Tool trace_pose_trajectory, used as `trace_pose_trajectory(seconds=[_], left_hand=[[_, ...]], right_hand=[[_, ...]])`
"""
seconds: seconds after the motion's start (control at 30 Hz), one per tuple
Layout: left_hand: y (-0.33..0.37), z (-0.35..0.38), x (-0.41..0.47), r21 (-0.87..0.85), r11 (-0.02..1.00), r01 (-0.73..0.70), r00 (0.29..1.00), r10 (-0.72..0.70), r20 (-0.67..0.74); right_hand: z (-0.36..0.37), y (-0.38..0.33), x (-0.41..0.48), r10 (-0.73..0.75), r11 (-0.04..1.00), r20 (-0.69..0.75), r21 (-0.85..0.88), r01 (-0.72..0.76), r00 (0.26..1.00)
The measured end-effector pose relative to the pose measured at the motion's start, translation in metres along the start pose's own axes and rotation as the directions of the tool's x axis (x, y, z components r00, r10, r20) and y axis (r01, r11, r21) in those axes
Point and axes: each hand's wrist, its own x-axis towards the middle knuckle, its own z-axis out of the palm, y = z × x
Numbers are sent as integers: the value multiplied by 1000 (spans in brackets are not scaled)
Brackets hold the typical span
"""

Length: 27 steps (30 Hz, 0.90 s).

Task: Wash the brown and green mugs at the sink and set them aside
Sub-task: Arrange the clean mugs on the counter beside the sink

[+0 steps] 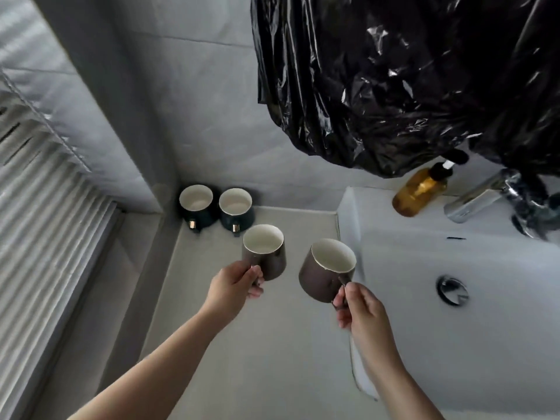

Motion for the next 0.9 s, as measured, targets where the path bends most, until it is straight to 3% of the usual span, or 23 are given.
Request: trace_pose_trajectory(seconds=[0.4, 0.9], left_hand=[[4, 42, 102, 97, 995, -39, 997, 45, -62], [-10, 49, 150, -40, 999, -21, 996, 17, -85]], right_hand=[[12, -3, 56, 54, 999, -19, 6, -54, 998], [21, 6, 81, 104, 995, -14, 7, -104, 994]])
